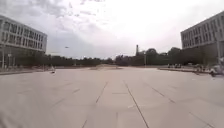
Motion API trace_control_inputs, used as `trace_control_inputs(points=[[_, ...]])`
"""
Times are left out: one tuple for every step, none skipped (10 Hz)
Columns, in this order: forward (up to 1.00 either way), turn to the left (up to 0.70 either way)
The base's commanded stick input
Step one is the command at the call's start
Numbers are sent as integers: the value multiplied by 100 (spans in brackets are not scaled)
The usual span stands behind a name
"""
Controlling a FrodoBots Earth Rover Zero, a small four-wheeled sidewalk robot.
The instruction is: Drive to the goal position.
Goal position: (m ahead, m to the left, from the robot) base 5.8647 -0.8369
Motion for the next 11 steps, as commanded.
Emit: trace_control_inputs(points=[[70, 0], [70, 0], [70, 0], [70, 0], [70, 0], [70, 0], [70, 0], [70, 0], [70, 0], [70, 0], [70, 0]])
